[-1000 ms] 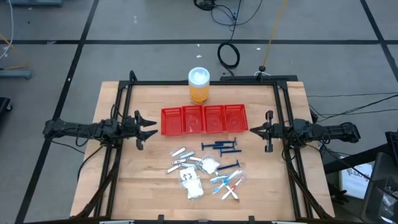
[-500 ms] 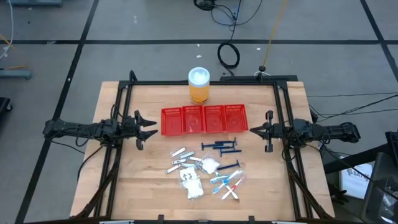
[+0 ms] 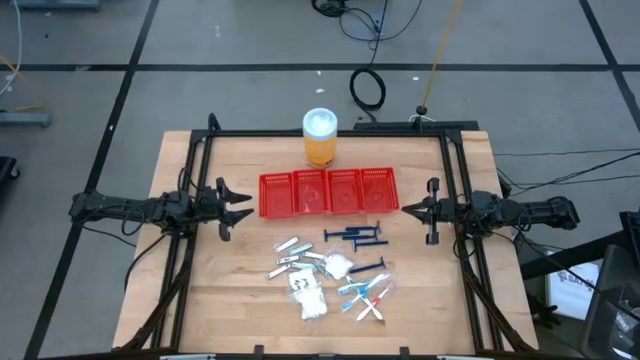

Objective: Pick & Place Travel size toiletries

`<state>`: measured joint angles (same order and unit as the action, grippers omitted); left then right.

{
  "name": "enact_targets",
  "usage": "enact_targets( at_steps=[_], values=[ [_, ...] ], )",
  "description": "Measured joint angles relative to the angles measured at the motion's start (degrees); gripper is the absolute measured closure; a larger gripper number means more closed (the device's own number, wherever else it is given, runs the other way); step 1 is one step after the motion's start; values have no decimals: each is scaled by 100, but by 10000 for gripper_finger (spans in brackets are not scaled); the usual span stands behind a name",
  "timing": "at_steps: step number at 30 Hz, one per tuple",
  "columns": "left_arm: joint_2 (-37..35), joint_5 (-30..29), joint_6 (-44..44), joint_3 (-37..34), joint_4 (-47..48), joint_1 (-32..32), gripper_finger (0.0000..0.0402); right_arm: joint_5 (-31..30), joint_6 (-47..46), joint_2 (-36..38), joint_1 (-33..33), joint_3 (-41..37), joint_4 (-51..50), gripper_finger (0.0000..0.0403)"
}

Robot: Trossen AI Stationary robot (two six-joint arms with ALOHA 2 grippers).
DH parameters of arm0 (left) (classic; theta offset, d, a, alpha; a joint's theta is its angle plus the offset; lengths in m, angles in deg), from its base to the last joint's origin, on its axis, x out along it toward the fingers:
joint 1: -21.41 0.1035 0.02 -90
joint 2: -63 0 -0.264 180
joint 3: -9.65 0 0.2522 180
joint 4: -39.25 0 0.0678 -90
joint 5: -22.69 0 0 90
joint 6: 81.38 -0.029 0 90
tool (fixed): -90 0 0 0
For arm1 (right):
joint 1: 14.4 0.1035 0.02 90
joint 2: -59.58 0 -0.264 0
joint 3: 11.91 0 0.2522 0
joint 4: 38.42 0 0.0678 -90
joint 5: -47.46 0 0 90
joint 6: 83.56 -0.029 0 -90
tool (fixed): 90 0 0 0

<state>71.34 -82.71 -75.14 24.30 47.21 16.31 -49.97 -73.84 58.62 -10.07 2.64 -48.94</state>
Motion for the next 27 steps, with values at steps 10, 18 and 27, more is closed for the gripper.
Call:
enact_targets(
  at_steps=[10, 18, 27],
  values=[
    [1, 0, 0, 0, 0, -2, 215, 0, 0, 2, 0, -2, 0, 399],
    [2, 0, 0, 0, 0, -1, 215, 0, 0, 2, -1, -1, -1, 399],
    [1, 0, 0, 0, 0, -1, 215, -3, -590, 2, 1, -2, 375, 399]
  ],
)
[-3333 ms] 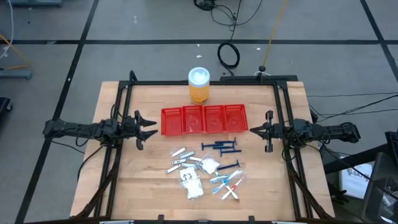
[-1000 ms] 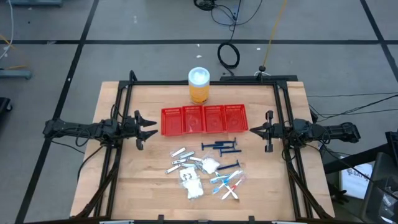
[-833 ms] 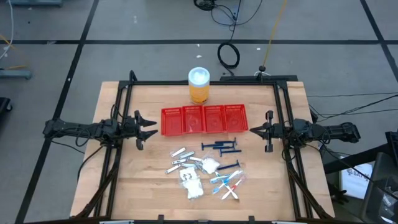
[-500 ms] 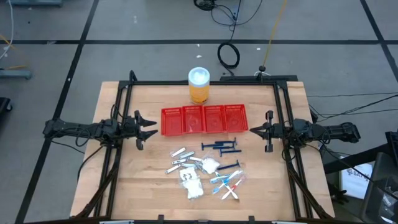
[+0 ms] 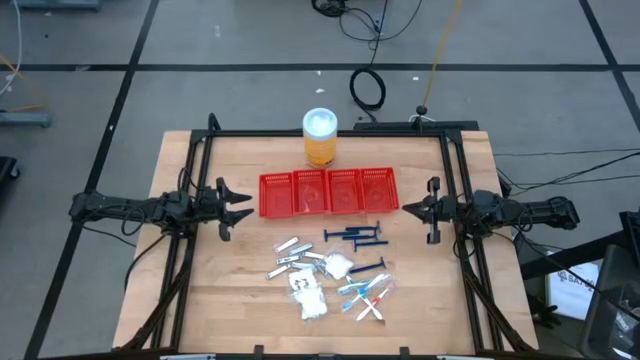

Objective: Pick & Place Travel size toiletries
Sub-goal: Put the blue razor into the right red basket

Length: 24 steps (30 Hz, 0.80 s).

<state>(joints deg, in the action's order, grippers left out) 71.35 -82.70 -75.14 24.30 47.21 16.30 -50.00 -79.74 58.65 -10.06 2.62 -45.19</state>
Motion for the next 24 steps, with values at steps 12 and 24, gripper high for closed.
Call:
enact_targets(
  at_steps=[12, 24],
  values=[
    [1, 2, 0, 0, 0, 0, 215, -29, -1427, -2, -16, 0, 931, 399],
    [-1, 0, 0, 0, 0, 1, 215, -601, -1597, 0, -22, 0, 1028, 399]
  ],
)
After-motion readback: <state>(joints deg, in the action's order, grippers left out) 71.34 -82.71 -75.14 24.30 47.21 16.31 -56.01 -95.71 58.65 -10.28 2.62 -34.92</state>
